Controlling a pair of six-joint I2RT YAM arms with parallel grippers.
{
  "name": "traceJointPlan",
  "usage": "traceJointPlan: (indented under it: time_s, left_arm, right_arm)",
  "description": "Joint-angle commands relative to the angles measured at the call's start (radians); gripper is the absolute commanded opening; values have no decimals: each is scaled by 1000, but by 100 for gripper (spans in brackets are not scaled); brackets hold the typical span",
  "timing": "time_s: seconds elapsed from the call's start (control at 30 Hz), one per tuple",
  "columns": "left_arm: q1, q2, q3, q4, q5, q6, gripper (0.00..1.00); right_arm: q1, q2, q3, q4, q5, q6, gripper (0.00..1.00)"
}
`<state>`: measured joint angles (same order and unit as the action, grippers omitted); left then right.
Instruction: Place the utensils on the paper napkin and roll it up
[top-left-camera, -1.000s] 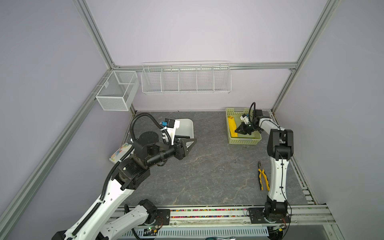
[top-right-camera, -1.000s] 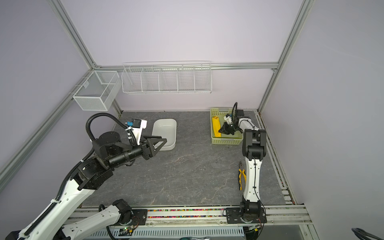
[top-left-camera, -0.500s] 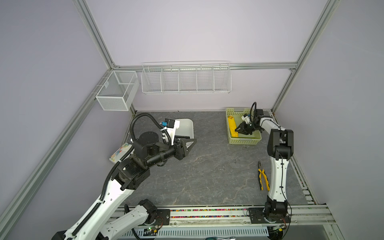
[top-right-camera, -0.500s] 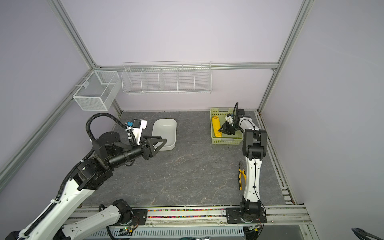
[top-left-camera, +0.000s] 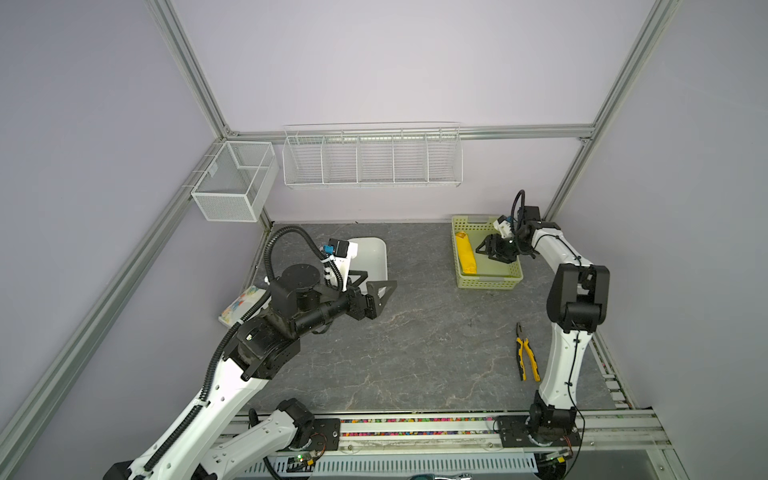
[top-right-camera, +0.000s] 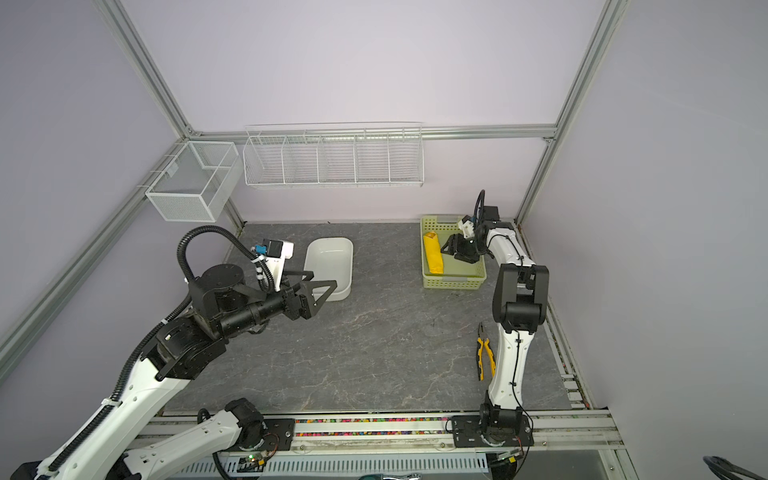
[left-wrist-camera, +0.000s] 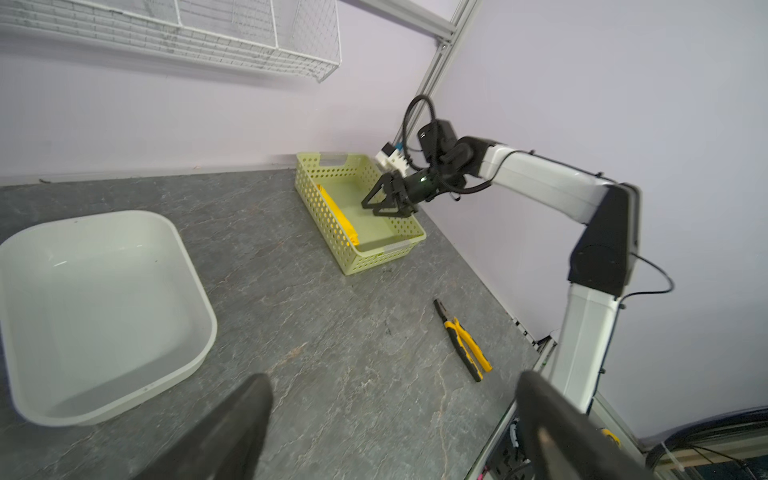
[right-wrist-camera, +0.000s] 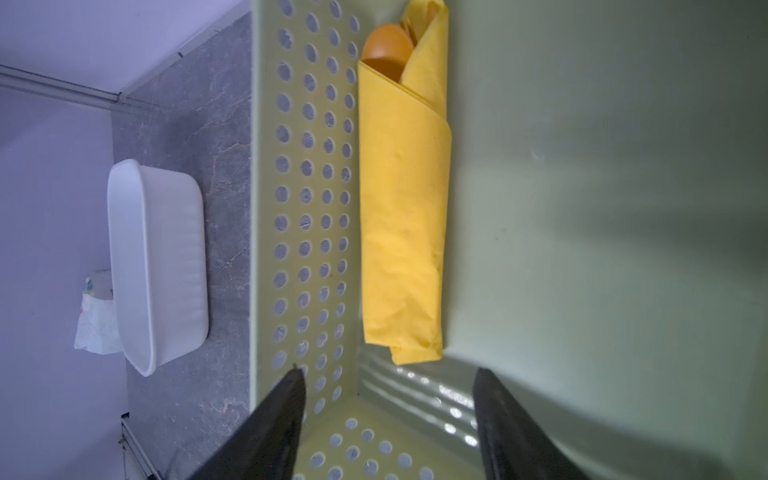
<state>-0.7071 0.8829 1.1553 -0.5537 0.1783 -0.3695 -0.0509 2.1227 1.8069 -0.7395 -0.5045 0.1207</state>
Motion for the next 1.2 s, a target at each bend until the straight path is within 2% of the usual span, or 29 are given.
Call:
traceJointPlan:
  time_s: [0.0,0.03,0.07,0.1,0.2,0.47,0.53,0.7,0.87,0.97,1.1,1.17]
  left_arm:
    - [5,6,-14,-51,-83,41,99]
    - [5,5,-23,-48,-101,42,99]
    - [4,1,-31,-46,-119,43,99]
    - [4,-1,-41,-45,-136,50,99]
    - [5,-5,-69,-43,-201,67,99]
    - [5,-15,-205,11,-481,107,99]
    - [5,-7,-249,38,-560,114,99]
    - [33,30,-349,133,-679,144,99]
    - [64,77,-430,273,-797,190,99]
    - [116,103,-498,416,-800,260,99]
    - [161,162,-593,653,-796,390,99]
    - [207,213,-632,771,-796,410,99]
  right_arm:
    - [-6,-114,-78,-8,53,-23,81]
    - [-5,-146,-102,-5,65,-25,86]
    - [-5,-171,-126,-3,76,-26,99]
    - [-5,-204,-151,3,93,-27,89]
    - [-6,-303,-250,41,132,-29,88]
    - [-5,-570,-576,231,247,-39,88]
    - [-5,-625,-652,289,268,-38,88]
    - [-6,-723,-825,413,367,-46,88]
    - [-5,-781,-980,533,457,-61,88]
    - [-4,-814,-1095,676,497,-104,88]
    - [-4,-821,-1215,876,556,-94,88]
    - [-4,-803,-1241,943,569,-85,88]
